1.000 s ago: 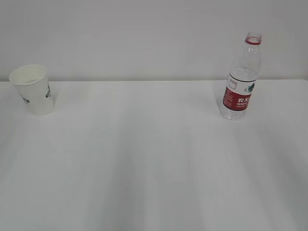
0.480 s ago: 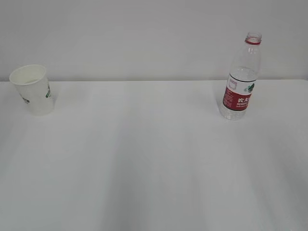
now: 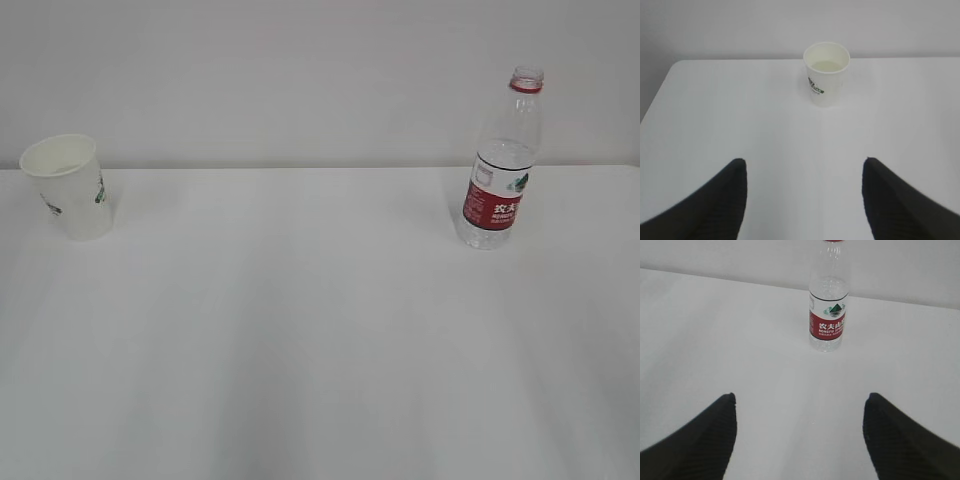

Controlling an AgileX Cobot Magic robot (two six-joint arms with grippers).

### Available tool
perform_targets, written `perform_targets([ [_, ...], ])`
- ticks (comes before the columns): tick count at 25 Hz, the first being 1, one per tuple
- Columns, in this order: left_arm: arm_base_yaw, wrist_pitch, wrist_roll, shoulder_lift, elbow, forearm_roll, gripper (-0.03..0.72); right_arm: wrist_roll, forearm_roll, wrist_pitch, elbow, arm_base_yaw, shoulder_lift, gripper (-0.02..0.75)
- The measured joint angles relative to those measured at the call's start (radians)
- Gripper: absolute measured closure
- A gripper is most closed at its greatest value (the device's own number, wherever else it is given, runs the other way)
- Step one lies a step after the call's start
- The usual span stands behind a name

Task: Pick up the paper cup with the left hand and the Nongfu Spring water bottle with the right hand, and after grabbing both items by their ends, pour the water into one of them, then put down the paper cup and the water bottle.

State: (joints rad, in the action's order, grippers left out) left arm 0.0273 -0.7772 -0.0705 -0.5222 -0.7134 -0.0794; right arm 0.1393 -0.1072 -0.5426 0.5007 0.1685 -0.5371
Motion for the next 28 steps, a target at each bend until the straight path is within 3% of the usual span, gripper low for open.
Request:
perform_targets([
  [14,-0.015,-0.114,0.025,0.0,0.003,0.057,0.181,-0.004,0.0,-0.089,0.0,0.0,0.0,0.145],
  [22,-0.015,-0.151,0.032,0.086,0.114,0.107,0.183,-0.004,0.008,-0.129,-0.017,0.0,0.017,0.145],
  [28,-0.015,-0.161,0.034,0.189,0.126,0.118,0.183,-0.006,0.01,-0.165,-0.027,0.0,0.027,0.145],
])
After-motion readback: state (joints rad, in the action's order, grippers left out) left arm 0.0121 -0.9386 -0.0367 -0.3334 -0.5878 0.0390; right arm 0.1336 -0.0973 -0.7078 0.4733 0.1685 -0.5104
